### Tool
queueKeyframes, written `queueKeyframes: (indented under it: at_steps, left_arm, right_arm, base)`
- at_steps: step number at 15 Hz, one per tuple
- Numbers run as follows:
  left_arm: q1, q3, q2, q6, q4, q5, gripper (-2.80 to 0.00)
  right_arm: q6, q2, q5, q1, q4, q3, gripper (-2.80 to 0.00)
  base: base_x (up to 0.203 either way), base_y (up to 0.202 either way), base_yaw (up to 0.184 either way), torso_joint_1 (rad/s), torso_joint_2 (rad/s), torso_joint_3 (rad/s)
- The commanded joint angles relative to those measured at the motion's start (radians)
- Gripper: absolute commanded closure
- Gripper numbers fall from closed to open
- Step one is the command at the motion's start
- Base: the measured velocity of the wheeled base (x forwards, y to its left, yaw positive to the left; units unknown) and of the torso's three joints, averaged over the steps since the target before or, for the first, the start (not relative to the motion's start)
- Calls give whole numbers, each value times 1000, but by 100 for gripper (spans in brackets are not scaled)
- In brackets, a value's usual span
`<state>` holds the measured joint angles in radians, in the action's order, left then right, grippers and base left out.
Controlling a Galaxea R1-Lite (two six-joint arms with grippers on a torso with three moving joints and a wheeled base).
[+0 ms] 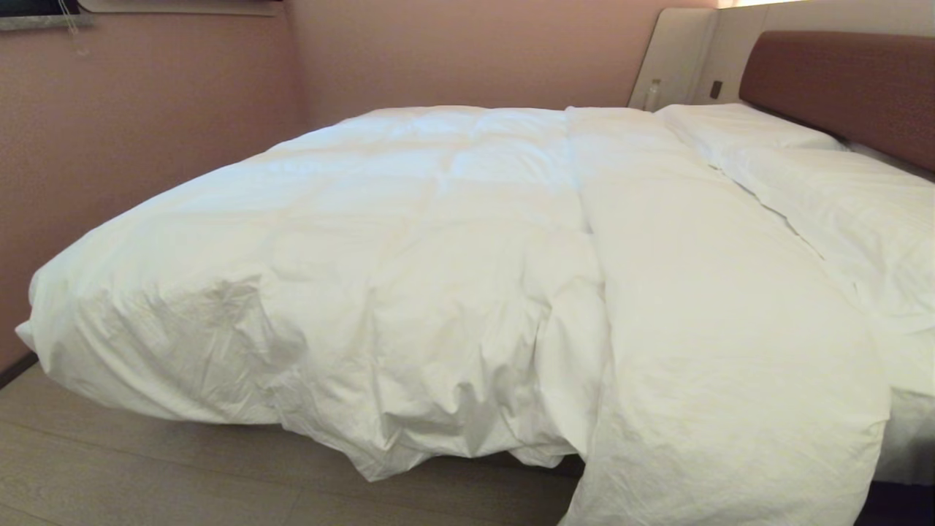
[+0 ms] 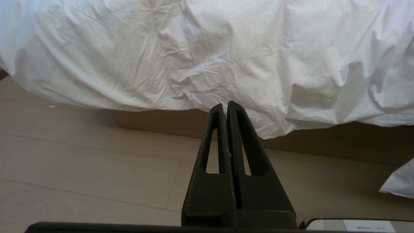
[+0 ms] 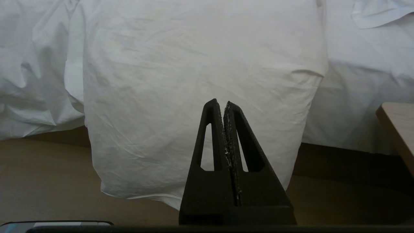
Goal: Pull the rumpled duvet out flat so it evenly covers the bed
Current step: Flatten the corners of the folded blanket
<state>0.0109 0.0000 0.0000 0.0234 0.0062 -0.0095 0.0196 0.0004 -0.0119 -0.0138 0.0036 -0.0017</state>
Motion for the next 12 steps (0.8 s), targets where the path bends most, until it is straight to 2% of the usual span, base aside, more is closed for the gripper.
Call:
queueKeyframes:
  at_steps: [1,4,12]
  left_arm:
    - [0,0,0,3,-2,-3,0]
    - [0,0,0,7,-2,-3,0]
    - [0,0,0,7,-2,-3,0]
  right_arm:
    - [0,0,0,0,-1,0,0]
    - [0,0,0,0,-1,0,0]
    - [0,0,0,0,-1,0,0]
  base:
    - [0,0,0,0,0,0]
    - [5,97,-11,3,1,0]
    - [0,196,0,2,2,4]
